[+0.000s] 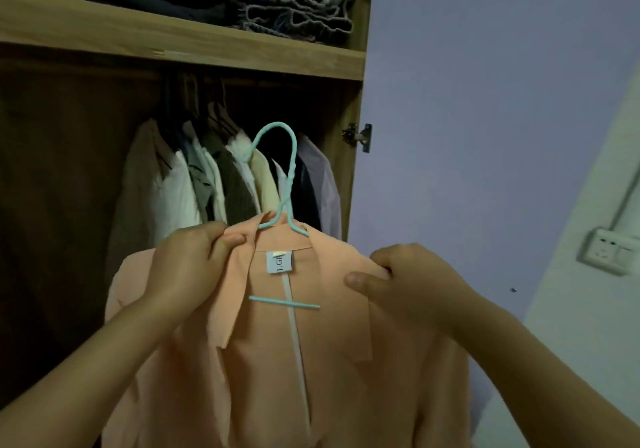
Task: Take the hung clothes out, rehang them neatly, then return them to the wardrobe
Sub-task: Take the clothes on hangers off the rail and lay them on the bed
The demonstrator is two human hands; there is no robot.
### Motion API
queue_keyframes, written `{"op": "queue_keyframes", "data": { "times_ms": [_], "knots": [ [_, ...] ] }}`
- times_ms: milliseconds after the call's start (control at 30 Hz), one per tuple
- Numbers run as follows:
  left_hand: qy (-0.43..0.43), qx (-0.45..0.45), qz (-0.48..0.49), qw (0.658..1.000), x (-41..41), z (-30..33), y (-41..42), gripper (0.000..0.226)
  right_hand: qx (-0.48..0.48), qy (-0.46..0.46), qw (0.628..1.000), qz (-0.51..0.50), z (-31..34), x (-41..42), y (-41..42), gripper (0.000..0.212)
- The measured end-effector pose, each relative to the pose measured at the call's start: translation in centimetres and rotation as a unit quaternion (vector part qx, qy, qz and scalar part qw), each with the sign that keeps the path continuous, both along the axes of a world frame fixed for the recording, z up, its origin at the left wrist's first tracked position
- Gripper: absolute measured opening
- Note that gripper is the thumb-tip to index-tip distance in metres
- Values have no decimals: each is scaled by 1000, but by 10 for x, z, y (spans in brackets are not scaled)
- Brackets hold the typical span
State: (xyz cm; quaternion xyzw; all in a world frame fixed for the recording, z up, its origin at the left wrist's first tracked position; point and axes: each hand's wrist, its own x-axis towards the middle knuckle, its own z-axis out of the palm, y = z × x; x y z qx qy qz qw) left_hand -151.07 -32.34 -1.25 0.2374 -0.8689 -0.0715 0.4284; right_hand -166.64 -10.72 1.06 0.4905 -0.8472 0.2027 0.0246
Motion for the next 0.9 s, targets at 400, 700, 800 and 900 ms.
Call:
{"op": "queue_keyframes", "data": {
  "times_ms": [400, 700, 800, 900],
  "knots": [
    [-29, 75, -242, 967, 0, 0, 87, 34, -75, 92, 955, -271, -28, 76, 130, 59],
    [-62, 101, -392, 912, 27, -13, 165, 30, -64, 75, 899, -426, -57, 195, 216, 60],
    [-78, 115, -443, 886, 38, -12, 205, 29, -52, 72, 870, -485, -61, 237, 249, 58],
    [-99, 126, -490, 857, 51, -14, 248, 29, -49, 72, 839, -538, -65, 280, 285, 59]
  ]
}}
